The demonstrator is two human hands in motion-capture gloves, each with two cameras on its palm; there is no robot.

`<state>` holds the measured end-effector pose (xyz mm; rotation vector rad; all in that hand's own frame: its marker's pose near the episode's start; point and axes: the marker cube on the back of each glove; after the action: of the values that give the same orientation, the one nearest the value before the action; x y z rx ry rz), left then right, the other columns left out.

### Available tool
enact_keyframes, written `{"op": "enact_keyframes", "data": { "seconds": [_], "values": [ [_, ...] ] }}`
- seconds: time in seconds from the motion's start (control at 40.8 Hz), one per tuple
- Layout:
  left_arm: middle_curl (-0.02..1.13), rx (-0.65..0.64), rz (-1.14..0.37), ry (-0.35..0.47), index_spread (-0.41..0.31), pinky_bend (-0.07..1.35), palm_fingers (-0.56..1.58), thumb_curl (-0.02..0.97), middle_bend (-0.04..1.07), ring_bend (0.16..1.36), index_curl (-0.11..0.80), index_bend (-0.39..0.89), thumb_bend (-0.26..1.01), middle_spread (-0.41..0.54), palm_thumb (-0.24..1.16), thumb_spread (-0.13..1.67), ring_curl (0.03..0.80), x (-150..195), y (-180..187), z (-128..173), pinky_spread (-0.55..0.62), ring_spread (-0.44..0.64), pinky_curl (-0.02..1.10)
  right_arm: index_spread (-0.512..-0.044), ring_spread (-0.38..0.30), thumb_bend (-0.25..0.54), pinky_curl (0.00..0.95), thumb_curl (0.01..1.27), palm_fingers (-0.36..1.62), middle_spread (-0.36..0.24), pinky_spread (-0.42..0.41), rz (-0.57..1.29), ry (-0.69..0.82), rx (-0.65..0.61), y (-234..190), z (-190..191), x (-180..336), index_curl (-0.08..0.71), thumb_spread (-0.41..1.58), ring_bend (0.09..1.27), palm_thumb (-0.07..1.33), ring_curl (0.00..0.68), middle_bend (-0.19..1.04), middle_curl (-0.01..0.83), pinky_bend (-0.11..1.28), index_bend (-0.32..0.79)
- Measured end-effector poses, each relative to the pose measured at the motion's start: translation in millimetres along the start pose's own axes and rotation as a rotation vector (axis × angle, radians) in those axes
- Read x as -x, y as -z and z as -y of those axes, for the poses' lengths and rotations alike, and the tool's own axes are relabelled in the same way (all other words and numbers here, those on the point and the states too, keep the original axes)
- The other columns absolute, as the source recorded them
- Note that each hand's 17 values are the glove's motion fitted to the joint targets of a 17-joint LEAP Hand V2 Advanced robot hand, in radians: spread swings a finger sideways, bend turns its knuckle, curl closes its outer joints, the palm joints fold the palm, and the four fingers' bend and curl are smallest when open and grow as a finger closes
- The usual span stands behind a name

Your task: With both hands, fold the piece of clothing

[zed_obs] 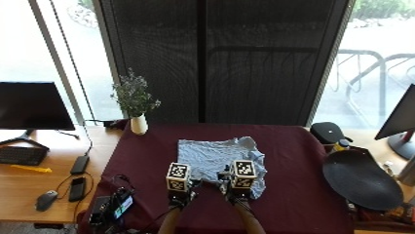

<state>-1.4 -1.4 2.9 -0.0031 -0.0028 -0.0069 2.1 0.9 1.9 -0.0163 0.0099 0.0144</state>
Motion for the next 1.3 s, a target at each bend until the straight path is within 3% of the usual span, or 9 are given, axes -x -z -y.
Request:
{"op": "enact_keyframes", "data": {
  "seconds": [0.147,0.368,0.637,0.833,1.127,1.299],
  "values": [
    [0.19,0.001,-0.001,0.005,-0.073,0.27,0.54,0.110,0.31,0.53,0.092,0.14,0.18,-0.062,0.35,0.71,0.203,0.7,-0.1,-0.4,0.22,0.04,0.11,-0.260,0.109,0.295,0.217,0.13,0.21,0.033,0.183,0.005,0.003,0.002,-3.0,1.1,-0.1,0.123,0.75,0.25,0.47,0.087,0.12,0.034,0.64,0.18],
    [0.26,0.009,-0.001,0.000,-0.092,0.27,0.51,0.164,0.30,0.55,0.154,0.14,0.13,-0.079,0.37,0.94,0.259,2.2,0.0,-0.9,0.31,0.05,0.15,-0.325,0.145,0.265,0.273,0.19,0.17,0.045,0.228,0.012,0.004,0.029,4.8,-7.3,1.3,0.199,1.04,0.28,0.49,0.137,0.14,0.075,0.69,0.18],
    [0.32,-0.017,0.006,0.017,-0.099,0.27,0.48,0.214,0.29,0.55,0.205,0.14,0.07,-0.085,0.40,1.04,0.287,8.1,6.8,0.7,0.34,0.05,0.19,-0.348,0.160,0.205,0.303,0.24,0.14,0.050,0.243,-0.026,0.016,0.040,6.7,-3.9,-15.1,0.258,1.17,0.29,0.51,0.177,0.15,0.116,0.71,0.18],
    [0.34,-0.067,-0.062,-0.008,-0.094,0.32,0.45,0.245,0.25,0.57,0.221,0.12,0.03,-0.067,0.43,1.06,0.306,19.8,-8.7,31.9,0.35,0.06,0.23,-0.356,0.171,0.124,0.327,0.26,0.08,0.054,0.239,-0.080,-0.029,0.102,-19.1,9.6,-64.9,0.257,1.13,0.33,0.51,0.208,0.15,0.143,0.75,0.12],
    [0.36,0.007,0.045,0.043,-0.061,0.48,0.36,0.281,0.19,0.61,0.197,0.07,-0.02,-0.004,0.46,1.07,0.333,30.7,-30.3,76.8,0.28,0.09,0.31,-0.352,0.190,0.045,0.353,0.29,0.00,0.071,0.226,-0.069,-0.089,0.176,-75.1,33.9,-115.7,0.232,1.06,0.35,0.56,0.231,0.18,0.187,0.82,0.11],
    [0.38,0.139,-0.093,0.066,-0.044,0.56,0.31,0.287,0.20,0.62,0.186,0.09,-0.02,0.034,0.46,1.10,0.336,38.3,-68.2,94.3,0.26,0.13,0.34,-0.344,0.189,0.008,0.360,0.31,0.00,0.073,0.204,-0.119,-0.050,0.202,-68.4,26.2,-107.4,0.226,1.04,0.37,0.60,0.243,0.18,0.206,0.85,0.12]
  ]
}}
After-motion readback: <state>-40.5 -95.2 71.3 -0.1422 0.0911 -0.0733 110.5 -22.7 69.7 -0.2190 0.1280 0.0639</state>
